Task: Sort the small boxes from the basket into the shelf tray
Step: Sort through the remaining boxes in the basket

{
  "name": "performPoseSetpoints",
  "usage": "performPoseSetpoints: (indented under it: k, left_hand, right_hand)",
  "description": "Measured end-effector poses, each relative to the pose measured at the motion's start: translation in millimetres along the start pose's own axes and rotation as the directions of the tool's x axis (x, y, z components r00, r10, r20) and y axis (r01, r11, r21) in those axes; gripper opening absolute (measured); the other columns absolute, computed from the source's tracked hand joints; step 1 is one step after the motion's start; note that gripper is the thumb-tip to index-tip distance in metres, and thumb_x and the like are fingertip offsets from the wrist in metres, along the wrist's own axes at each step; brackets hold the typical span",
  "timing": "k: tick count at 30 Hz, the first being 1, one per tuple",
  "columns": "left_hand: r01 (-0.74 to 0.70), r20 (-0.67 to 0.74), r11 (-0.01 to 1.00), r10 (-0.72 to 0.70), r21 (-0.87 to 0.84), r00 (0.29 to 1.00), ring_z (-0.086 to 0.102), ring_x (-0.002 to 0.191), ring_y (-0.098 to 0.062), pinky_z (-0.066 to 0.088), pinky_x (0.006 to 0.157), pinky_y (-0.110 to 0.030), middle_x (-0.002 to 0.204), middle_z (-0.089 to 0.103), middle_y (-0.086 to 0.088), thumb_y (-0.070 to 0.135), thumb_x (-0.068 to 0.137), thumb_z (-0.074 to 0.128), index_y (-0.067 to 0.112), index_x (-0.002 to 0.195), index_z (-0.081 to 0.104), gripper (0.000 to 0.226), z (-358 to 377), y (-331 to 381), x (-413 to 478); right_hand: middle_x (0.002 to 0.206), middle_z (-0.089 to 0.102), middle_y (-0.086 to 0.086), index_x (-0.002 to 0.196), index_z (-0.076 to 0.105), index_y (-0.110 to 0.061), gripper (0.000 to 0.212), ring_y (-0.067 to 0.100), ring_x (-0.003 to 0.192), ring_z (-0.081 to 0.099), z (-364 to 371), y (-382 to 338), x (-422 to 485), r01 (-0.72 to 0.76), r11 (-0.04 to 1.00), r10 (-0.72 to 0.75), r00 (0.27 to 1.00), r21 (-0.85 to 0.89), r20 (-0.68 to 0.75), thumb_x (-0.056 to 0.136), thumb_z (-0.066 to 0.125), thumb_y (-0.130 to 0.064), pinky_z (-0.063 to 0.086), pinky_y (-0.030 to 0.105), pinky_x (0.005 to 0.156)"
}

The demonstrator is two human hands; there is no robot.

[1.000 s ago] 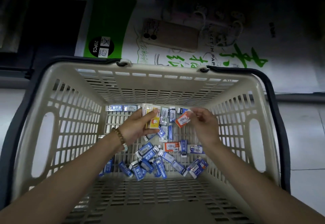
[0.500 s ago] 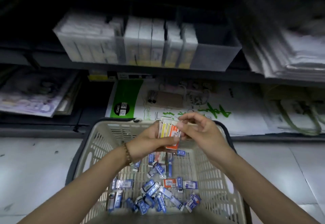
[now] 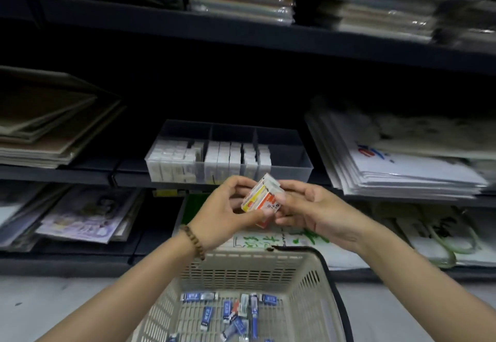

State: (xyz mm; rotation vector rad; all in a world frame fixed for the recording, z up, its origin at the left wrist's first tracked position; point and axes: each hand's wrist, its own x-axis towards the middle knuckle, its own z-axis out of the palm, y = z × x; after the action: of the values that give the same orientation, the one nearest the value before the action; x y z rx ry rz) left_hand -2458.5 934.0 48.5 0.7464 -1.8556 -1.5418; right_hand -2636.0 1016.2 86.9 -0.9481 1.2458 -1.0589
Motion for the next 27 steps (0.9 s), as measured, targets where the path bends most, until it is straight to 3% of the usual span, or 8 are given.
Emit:
performPoseSetpoints:
  k: [3, 7, 11, 16, 18, 20, 24, 27]
  left_hand:
    - [-0.097, -0.015, 0.993, 0.098, 0.06, 0.995, 0.067, 0.09, -0.006, 0.055, 0.073, -0.021, 0.1, 0.064, 0.007, 0.042, 0.057, 0.078, 0.025, 0.104, 0.055, 0.055, -0.1, 15.1, 21.6]
    - [-0.175, 0.009, 0.982, 0.175, 0.065, 0.985, 0.066, 0.096, -0.014, 0.057, 0.078, -0.029, 0.109, 0.063, 0.0, 0.042, 0.065, 0.071, 0.019, 0.112, 0.056, 0.054, -1.7, 31.4, 59.3]
    - [-0.237, -0.021, 0.935, 0.251, 0.264, 0.968, 0.053, 0.115, -0.007, 0.043, 0.09, -0.011, 0.121, 0.055, 0.008, 0.044, 0.082, 0.051, 0.019, 0.129, 0.046, 0.053, -18.9, 28.1, 91.5]
    - [-0.119, -0.022, 0.624, 0.214, 0.772, 0.977, 0.039, 0.131, -0.014, 0.03, 0.103, -0.023, 0.143, 0.043, 0.001, 0.047, 0.093, 0.04, 0.021, 0.14, 0.038, 0.053, -49.1, -10.6, 101.3]
    - [-0.094, 0.012, 0.464, 0.177, 0.881, 0.984, 0.029, 0.137, -0.012, 0.023, 0.109, -0.026, 0.148, 0.035, 0.005, 0.052, 0.094, 0.034, 0.025, 0.142, 0.035, 0.056, -52.6, -23.7, 102.9]
    - [-0.09, 0.026, 0.38, 0.17, 0.921, 0.985, 0.02, 0.141, -0.009, 0.016, 0.112, -0.028, 0.152, 0.028, 0.009, 0.057, 0.093, 0.028, 0.028, 0.143, 0.032, 0.058, -52.9, -30.5, 104.2]
    - [-0.093, 0.022, 0.382, 0.186, 0.92, 0.982, 0.019, 0.141, -0.008, 0.014, 0.113, -0.028, 0.152, 0.026, 0.011, 0.064, 0.088, 0.023, 0.03, 0.143, 0.031, 0.065, -53.9, -33.5, 104.3]
    - [-0.087, 0.01, 0.425, 0.181, 0.901, 0.983, 0.021, 0.14, -0.008, 0.017, 0.113, -0.029, 0.151, 0.029, 0.012, 0.07, 0.081, 0.018, 0.03, 0.141, 0.033, 0.075, -54.1, -31.9, 103.4]
  right_hand:
    - [0.106, 0.072, 0.011, 0.12, 0.056, -0.012, 0.047, 0.013, 0.084, 0.069, -9.3, -26.8, 7.3, 0.044, 0.996, -0.045, 0.999, -0.077, -0.006, 0.076, 0.068, -0.022, 0.055, 0.019, 0.068]
    - [0.11, 0.07, 0.01, 0.123, 0.056, -0.01, 0.04, 0.019, 0.101, 0.067, -26.2, -59.2, 22.1, 0.116, 0.964, -0.117, 0.993, -0.241, 0.008, 0.085, 0.061, -0.024, 0.055, 0.021, 0.079]
    - [0.105, 0.072, 0.01, 0.119, 0.056, -0.008, 0.036, 0.019, 0.096, 0.069, -50.6, -79.2, 45.3, 0.145, 0.948, -0.18, 0.978, -0.284, -0.102, 0.087, 0.062, -0.023, 0.056, 0.022, 0.078]
    - [0.093, 0.064, 0.004, 0.126, 0.047, 0.002, 0.046, 0.017, 0.079, 0.066, -70.3, -76.1, 80.2, 0.028, 0.837, -0.176, 0.96, -0.546, -0.219, 0.087, 0.064, -0.014, 0.059, 0.022, 0.068]
    - [0.094, 0.058, 0.003, 0.131, 0.041, 0.004, 0.054, 0.018, 0.078, 0.065, -71.0, -68.5, 92.3, -0.06, 0.771, -0.124, 0.963, -0.634, -0.241, 0.086, 0.066, -0.014, 0.058, 0.024, 0.067]
    - [0.096, 0.054, 0.001, 0.136, 0.037, 0.004, 0.061, 0.018, 0.079, 0.064, -67.2, -60.0, 103.3, -0.113, 0.724, -0.089, 0.963, -0.68, -0.255, 0.086, 0.067, -0.015, 0.057, 0.024, 0.067]
    - [0.13, 0.052, 0.01, 0.141, 0.035, -0.004, 0.072, 0.024, 0.114, 0.056, -52.6, -42.4, 121.5, -0.169, 0.516, -0.125, 0.955, -0.84, -0.268, 0.084, 0.069, -0.031, 0.048, 0.028, 0.093]
    - [0.125, 0.054, 0.004, 0.136, 0.042, -0.008, 0.063, 0.019, 0.112, 0.053, -47.1, -34.4, 123.7, -0.168, 0.524, -0.154, 0.946, -0.835, -0.287, 0.083, 0.07, -0.029, 0.041, 0.022, 0.087]
